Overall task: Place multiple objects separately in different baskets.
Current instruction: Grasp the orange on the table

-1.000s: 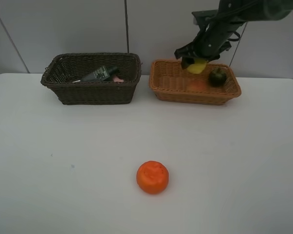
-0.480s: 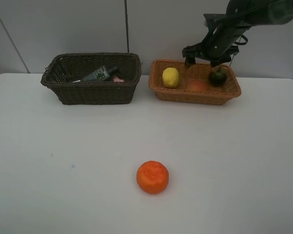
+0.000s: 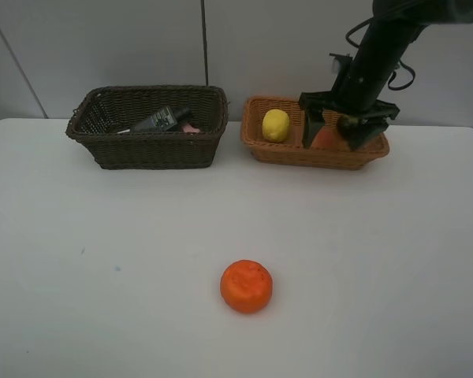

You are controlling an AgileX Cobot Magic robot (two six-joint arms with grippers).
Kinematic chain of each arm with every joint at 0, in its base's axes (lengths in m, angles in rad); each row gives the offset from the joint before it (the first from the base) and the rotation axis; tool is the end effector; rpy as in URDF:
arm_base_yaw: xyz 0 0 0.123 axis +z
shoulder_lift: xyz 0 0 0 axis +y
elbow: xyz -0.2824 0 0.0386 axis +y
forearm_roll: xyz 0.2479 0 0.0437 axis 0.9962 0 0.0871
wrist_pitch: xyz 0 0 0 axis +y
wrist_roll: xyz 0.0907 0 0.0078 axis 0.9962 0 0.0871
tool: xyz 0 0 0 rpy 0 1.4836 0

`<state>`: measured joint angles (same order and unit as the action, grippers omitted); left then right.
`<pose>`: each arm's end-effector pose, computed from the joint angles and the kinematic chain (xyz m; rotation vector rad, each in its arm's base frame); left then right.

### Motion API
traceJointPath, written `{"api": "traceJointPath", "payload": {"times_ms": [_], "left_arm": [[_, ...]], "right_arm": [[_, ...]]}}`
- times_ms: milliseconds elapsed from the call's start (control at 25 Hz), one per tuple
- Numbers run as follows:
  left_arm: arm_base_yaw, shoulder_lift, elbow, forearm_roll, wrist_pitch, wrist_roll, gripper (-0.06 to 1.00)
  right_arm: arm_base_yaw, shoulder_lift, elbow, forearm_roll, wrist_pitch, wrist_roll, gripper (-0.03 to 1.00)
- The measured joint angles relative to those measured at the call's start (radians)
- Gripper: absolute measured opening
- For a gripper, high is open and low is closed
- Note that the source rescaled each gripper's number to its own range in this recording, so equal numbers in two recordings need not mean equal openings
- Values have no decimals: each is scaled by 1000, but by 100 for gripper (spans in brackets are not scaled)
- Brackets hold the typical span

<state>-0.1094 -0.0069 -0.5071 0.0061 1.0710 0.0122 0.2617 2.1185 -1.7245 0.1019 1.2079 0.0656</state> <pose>-0.0071 0.0013 0.2783 0.1236 2.0373 -0.0536 0.4139 0.1198 0.1987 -0.2515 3.0876 0.1614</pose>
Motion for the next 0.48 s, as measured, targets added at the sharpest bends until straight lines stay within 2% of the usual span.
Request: {"api": "traceJointPath", "payload": {"times_ms": [200, 320, 480], "left_arm": [[0, 0, 0, 0, 0, 0, 100], [0, 0, 0, 0, 0, 0, 100], [0, 0, 0, 0, 0, 0, 100]], "right_arm": [[54, -72, 175, -2, 6, 23, 100], [141, -135, 287, -2, 8, 23, 100], [302, -218, 417, -1, -15, 23, 100]]}}
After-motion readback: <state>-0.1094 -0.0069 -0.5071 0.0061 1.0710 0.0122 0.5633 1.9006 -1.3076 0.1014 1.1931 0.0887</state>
